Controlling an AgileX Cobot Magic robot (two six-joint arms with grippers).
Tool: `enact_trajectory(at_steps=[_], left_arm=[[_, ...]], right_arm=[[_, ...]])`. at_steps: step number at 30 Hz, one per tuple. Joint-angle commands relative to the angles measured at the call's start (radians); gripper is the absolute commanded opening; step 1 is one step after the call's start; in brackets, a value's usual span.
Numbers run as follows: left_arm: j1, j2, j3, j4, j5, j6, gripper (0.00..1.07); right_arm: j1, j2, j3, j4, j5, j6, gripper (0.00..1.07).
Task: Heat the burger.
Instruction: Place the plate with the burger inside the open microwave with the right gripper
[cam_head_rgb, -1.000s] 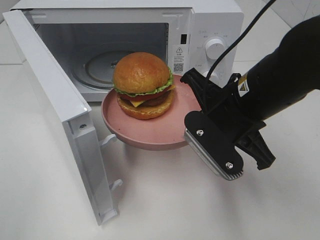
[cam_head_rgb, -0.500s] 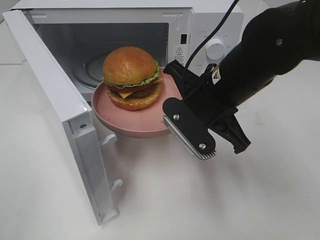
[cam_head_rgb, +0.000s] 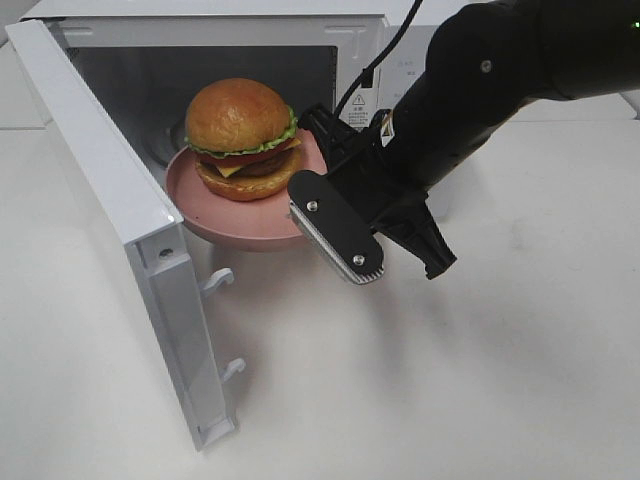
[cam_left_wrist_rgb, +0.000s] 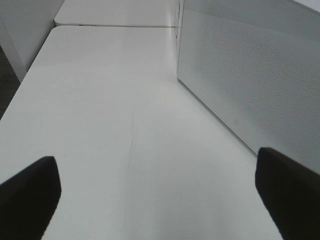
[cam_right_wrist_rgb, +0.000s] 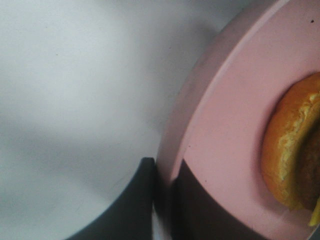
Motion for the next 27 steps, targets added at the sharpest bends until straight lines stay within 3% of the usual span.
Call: enact_trajectory(at_steps=[1, 27], left_arm=[[-0.004, -0.021, 0.0, 0.003, -0.009, -0.002, 1.02], [-0.004, -0.021, 0.0, 0.003, -0.009, -0.002, 1.02]], right_arm=[[0.004, 0.008, -0.038, 0.006, -0.054, 0.001, 0.0], [0.004, 0.244, -0.333, 0.003, -0.028, 0.064, 0.0]])
